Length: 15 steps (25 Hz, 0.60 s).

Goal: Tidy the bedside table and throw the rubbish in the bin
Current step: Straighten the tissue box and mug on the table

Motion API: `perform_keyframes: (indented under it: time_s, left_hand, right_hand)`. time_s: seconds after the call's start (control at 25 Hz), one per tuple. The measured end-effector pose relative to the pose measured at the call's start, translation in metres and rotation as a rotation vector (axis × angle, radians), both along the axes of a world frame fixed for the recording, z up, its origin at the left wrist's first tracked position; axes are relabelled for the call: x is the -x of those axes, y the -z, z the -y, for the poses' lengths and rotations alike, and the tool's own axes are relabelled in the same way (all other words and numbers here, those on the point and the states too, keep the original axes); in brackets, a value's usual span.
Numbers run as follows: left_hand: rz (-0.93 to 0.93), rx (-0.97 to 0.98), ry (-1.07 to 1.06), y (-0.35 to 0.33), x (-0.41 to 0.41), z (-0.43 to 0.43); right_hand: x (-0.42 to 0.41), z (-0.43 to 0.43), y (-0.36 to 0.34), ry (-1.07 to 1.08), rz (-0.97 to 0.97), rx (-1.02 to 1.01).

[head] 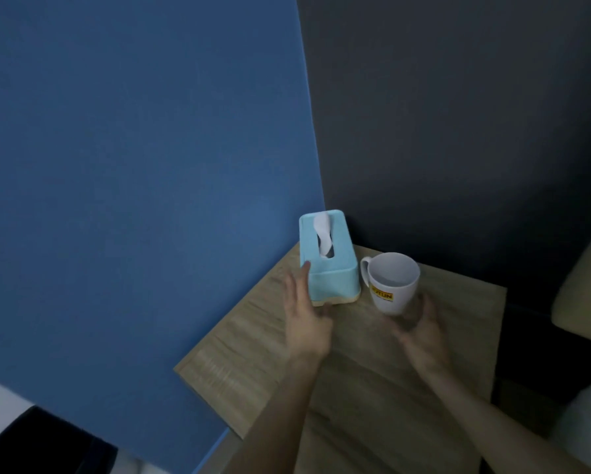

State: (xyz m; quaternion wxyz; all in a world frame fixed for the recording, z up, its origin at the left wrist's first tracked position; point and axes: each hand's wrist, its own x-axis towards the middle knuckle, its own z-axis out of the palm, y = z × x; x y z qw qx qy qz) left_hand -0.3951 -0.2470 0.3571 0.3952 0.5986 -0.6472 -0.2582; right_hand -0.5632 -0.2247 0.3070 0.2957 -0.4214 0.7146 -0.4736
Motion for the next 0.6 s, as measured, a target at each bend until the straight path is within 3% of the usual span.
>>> perform_keyframes:
  time_s: [0.2,0.6]
  left_hand:
    - [0.096,-0.103,0.085,0.019,0.005,0.038]
    - [0.13,-0.043,-0.088,0.03,0.026,0.068]
  right_hand:
    - [-0.002,0.04,0.008,0.027,0.098,0.129]
    - [0.023,0.042,0.022,0.09,-0.054,0.182]
